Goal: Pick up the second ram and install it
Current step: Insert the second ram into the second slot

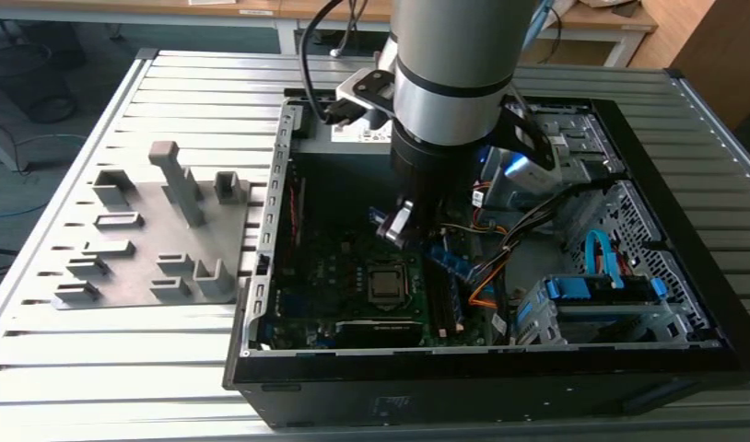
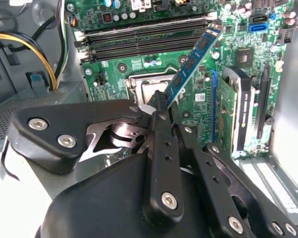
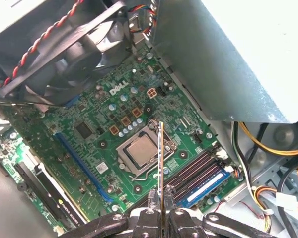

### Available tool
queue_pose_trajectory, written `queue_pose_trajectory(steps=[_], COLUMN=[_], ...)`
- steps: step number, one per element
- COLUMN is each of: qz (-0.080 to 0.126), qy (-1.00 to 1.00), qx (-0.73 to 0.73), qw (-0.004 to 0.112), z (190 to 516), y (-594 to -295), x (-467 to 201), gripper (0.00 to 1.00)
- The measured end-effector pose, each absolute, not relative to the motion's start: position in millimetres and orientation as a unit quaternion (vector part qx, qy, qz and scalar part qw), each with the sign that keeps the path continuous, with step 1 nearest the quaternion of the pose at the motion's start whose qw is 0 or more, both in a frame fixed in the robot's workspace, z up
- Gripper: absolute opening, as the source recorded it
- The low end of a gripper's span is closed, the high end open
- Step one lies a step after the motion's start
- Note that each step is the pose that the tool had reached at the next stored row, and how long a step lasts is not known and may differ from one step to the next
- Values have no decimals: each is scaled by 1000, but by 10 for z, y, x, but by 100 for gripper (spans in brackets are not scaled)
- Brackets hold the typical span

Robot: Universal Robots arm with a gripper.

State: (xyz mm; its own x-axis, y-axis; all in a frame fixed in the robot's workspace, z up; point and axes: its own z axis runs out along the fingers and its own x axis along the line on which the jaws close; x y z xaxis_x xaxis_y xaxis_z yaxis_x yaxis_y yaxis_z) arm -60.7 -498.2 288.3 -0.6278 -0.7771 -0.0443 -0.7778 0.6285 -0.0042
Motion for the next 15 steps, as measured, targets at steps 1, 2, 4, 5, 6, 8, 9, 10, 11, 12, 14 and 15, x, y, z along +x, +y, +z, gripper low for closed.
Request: queue_pose_trajectory(steps=[1,2,4,5,6,8,9,10,11,12,14,15], qz=[8,8,7,7,7,7,7,7,7,7,7,7], qy=[903,905,907,909,910,912,913,914,915,916,918,920], qx=[-428,-425,-420,-417,-415,-410,-408,-406,-403,-401,-395,-392], qw=[21,21,21,21,21,21,21,21,21,21,21,21], z=[2883,2883,2883,2883,2882,2883,2883,2883,2883,2883,2883,2883], y=[-4982,-4982,-4982,-4982,-4982,-4982,-4982,-4982,-4982,-4982,-4982,-4982], x=[-607,-607,-607,-607,-607,-607,-607,-607,-607,-607,-607,-607], gripper=[14,14,14,14,14,14,14,14,14,14,14,14])
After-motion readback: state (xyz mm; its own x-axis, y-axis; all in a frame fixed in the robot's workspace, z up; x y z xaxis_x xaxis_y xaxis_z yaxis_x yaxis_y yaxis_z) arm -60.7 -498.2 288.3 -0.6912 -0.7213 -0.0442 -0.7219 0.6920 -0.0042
